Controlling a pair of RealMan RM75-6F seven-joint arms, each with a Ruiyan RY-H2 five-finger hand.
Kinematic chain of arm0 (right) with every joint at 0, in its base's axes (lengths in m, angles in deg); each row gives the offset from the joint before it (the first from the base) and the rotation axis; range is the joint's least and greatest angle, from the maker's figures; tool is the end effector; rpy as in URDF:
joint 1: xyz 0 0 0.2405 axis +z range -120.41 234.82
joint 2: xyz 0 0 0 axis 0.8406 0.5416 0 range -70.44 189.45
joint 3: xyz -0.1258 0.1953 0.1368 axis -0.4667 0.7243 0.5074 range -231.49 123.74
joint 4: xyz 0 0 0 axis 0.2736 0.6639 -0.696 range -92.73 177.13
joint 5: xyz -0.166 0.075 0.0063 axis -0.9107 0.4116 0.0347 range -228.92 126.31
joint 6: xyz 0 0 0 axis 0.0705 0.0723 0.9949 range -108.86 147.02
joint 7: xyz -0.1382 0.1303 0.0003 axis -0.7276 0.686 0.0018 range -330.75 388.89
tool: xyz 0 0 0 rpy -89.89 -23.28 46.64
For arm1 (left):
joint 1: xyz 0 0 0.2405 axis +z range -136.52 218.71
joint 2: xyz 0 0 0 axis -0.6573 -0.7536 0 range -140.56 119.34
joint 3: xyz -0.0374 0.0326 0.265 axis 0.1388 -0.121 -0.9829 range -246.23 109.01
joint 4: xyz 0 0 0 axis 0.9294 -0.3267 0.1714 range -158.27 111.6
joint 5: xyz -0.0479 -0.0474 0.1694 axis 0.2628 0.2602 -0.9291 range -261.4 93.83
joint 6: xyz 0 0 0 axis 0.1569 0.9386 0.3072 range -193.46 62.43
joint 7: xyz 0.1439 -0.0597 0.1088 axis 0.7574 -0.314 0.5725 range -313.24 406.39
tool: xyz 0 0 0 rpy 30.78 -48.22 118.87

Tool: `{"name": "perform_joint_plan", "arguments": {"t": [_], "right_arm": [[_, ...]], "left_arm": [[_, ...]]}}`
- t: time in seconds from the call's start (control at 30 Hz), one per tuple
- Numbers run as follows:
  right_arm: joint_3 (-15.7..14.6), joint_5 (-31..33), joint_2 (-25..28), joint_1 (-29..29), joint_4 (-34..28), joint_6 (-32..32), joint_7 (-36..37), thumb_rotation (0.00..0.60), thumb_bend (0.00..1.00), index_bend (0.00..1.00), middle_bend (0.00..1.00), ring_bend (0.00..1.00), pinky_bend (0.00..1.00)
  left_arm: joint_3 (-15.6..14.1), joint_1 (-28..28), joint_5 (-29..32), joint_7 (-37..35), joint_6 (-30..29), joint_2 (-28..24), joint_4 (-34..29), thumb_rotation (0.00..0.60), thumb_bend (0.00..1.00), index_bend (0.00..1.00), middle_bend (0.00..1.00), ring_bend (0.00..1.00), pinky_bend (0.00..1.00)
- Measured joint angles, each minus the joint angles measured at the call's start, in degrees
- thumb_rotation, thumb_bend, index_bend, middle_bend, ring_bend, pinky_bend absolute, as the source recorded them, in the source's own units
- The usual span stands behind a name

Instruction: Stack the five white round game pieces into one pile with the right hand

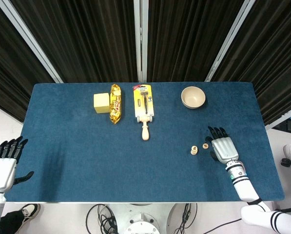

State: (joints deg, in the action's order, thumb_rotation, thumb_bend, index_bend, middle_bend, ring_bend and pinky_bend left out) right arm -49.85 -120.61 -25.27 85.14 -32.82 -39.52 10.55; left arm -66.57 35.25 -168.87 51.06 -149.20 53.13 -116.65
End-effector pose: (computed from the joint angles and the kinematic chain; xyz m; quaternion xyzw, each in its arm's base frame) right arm -0.2903 -0.3455 0.0322 0.7255 -0.3709 0.2544 0.5209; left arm -0.3112 0.2282 0.1851 -0.6136 -0.3763 -0.3605 0.5932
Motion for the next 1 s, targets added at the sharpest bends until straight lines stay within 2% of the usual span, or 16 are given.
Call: {"name": "perform_joint_plan", "arguments": {"t": [0.3,0.67,1.0], "right_arm": [[0.6,-0.4,-1.3,0.4,1.2,0.2,0.0,0.6,0.31,0.4,0.0,0.0,0.0],[0.8,-0.2,-2.0,0.6,2.0,0.8,-0.6,0.6,0.31,0.41,0.0,0.0,0.0],[1.0,-0.6,-3.0,0.7,3.1,0.4,-0.7,0.6,0.33,0.5,0.01,0.0,0.0]], "left_arm": [[0.1,0.0,0.1,-0.3,0.0,-0.1,0.1,0.6,0.13,0.08,0.0,0.0,0.0],[0.0,0.0,0.3,-0.3,0.1,0.0,0.2,0.6,0.13,0.08,0.0,0.0,0.0],[0.0,0.0,0.3,-0.4,0.1,0.0,0.2,0.6,0.13,0.08,0.0,0.0,0.0]]}}
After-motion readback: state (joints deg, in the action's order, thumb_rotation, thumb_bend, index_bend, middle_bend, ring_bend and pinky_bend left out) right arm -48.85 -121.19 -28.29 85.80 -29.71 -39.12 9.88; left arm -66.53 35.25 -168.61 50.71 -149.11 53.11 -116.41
